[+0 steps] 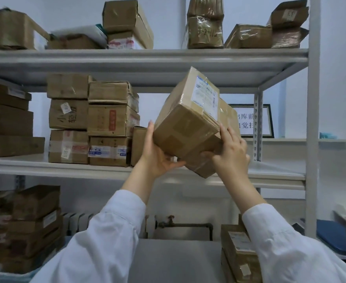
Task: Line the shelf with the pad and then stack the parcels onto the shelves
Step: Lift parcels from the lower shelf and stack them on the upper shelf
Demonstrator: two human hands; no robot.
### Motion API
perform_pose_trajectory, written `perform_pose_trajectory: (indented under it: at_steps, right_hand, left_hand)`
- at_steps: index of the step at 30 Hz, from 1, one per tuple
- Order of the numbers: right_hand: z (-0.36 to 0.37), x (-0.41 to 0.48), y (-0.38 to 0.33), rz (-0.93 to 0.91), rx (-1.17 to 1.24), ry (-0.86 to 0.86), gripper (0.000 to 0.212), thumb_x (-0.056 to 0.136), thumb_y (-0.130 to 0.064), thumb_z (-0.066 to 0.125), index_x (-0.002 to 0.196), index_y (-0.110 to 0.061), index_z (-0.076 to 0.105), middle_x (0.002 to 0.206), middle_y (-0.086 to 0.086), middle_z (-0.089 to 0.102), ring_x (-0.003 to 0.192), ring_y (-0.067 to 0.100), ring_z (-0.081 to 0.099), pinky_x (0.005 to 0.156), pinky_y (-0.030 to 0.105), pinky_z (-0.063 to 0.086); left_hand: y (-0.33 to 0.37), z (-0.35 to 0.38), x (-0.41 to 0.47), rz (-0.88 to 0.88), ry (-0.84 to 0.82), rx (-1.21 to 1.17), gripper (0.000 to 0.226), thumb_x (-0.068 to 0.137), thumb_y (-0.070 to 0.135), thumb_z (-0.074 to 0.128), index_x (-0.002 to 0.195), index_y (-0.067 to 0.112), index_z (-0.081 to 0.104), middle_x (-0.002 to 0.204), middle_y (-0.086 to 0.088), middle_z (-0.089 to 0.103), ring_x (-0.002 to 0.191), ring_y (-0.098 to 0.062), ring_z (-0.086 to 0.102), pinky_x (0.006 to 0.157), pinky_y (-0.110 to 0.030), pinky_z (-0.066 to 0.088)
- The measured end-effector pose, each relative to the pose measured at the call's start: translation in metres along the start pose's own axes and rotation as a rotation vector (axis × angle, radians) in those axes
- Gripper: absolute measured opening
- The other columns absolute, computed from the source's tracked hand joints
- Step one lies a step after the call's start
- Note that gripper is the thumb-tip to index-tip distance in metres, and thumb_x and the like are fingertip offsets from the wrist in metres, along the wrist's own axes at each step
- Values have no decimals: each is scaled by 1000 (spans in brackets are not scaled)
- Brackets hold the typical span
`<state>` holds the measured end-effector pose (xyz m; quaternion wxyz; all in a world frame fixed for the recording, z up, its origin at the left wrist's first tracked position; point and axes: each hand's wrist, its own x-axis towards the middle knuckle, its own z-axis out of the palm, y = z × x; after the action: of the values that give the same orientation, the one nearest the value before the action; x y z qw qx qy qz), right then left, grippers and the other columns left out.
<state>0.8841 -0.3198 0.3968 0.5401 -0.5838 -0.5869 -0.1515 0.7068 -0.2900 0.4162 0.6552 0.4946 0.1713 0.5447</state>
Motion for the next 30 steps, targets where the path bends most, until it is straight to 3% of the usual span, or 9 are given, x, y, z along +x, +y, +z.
perform_pose_trajectory:
  at_steps: [3, 8, 11, 13, 15, 17, 21, 24, 30]
  right_hand:
    - [15, 21, -2, 27, 60, 35, 89, 71, -43, 76, 145, -38, 27, 152, -8, 32, 134, 29, 31, 99, 52, 38]
    - [39, 49, -10, 61, 162, 91, 85, 61, -49, 77, 136, -35, 38, 138, -3, 49, 121, 32, 47, 90, 55, 47]
    - [45, 61, -13, 72, 202, 94, 82, 60, -49, 76, 133, -33, 41, 130, 0, 55, 115, 33, 51, 90, 54, 47]
    - [49, 68, -14, 84, 211, 80, 79, 60, -47, 77, 131, -31, 44, 126, 1, 57, 113, 34, 51, 90, 52, 47]
    - [54, 74, -15, 91, 220, 69, 81, 60, -46, 77, 131, -32, 43, 125, 0, 57, 111, 34, 52, 89, 51, 47]
    - [59, 77, -16, 96, 234, 61, 84, 59, -48, 76, 134, -34, 40, 124, -1, 58, 110, 34, 53, 89, 50, 48]
    - [63, 85, -10, 104, 260, 50, 81, 61, -47, 76, 133, -34, 41, 123, -3, 60, 111, 34, 54, 88, 49, 49]
    - [61, 91, -5, 102, 267, 38, 79, 58, -49, 74, 130, -37, 43, 118, -3, 64, 109, 31, 57, 87, 48, 50]
    - [57, 101, 9, 100, 278, 17, 73, 64, -43, 76, 130, -40, 44, 116, -4, 64, 107, 25, 58, 87, 46, 51]
  left_hand:
    - [22, 3, 14, -22, 16, 90, 98, 67, 91, 16, 140, 31, 40, 144, -6, 44, 132, -35, 38, 74, -51, 49]
    - [51, -4, 34, -9, -21, 234, 108, 62, 93, 10, 141, 25, 40, 141, -11, 48, 126, -36, 45, 86, -53, 44]
    - [60, -5, 40, -16, -21, 362, 105, 64, 91, 19, 135, 17, 44, 126, -14, 56, 103, -33, 59, 65, -41, 57]
    - [62, -7, 44, -3, -15, 447, 92, 67, 85, 37, 128, 17, 46, 116, -12, 59, 96, -29, 61, 56, -34, 56]
    - [62, -12, 52, 26, 7, 559, 77, 69, 71, 58, 123, 17, 50, 108, -7, 60, 96, -26, 62, 68, -37, 58]
    - [61, -17, 61, 59, 50, 675, 61, 74, 57, 65, 121, 20, 53, 107, -6, 61, 99, -25, 63, 85, -41, 55]
    - [56, -14, 76, 105, 121, 826, 71, 72, 64, 63, 128, 23, 50, 114, -4, 64, 100, -25, 65, 83, -37, 56]
    - [51, -10, 88, 146, 180, 845, 76, 72, 67, 60, 130, 21, 47, 118, -5, 63, 98, -29, 66, 82, -38, 57]
    - [41, -18, 108, 198, 268, 644, 76, 73, 63, 64, 128, 12, 51, 116, -10, 65, 80, -28, 69, 67, -33, 57]
